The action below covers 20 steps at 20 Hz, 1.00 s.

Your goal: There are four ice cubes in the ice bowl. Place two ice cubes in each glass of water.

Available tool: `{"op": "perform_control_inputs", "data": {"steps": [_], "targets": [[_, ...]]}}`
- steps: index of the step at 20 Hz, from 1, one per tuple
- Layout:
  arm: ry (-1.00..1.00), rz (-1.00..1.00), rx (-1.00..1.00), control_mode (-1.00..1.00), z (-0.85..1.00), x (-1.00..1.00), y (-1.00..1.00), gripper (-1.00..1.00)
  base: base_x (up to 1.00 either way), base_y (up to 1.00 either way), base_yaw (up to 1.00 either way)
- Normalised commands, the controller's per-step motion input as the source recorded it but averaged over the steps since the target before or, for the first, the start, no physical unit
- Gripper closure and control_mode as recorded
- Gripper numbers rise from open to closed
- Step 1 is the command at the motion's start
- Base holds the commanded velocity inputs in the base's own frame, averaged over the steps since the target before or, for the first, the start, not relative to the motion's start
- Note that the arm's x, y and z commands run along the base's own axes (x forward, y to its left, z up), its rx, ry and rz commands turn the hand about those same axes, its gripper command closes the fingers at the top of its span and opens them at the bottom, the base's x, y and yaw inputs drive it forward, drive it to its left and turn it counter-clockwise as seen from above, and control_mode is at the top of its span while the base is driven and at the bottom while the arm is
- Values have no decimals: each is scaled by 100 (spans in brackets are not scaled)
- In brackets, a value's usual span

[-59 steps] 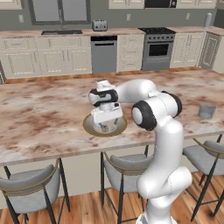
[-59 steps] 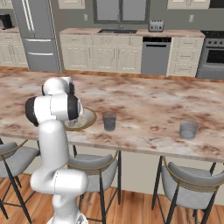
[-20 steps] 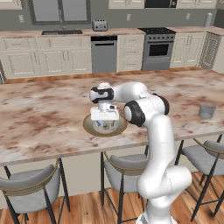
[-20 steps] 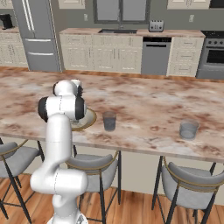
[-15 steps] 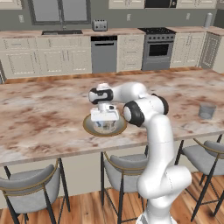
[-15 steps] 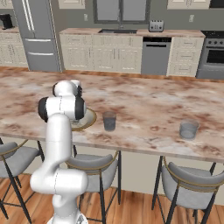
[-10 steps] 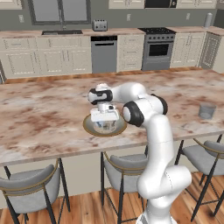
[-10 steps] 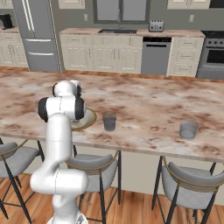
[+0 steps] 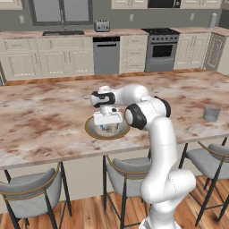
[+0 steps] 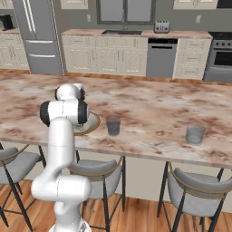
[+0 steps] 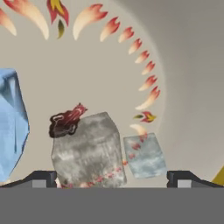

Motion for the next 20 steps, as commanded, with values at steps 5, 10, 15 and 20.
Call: {"op": "perform_control_inputs", "data": {"steps": [5,10,15,20], "targets": [[-6,0,0,-100,-3,0,5,-100,0,0,0],[-10,0,0,-100,-6,0,0,-100,0,0,0],[-7,0,-1,-100,-25,0,0,-100,0,0,0],[-11,0,-2,-100,-17,0,0,-100,0,0,0]]}}
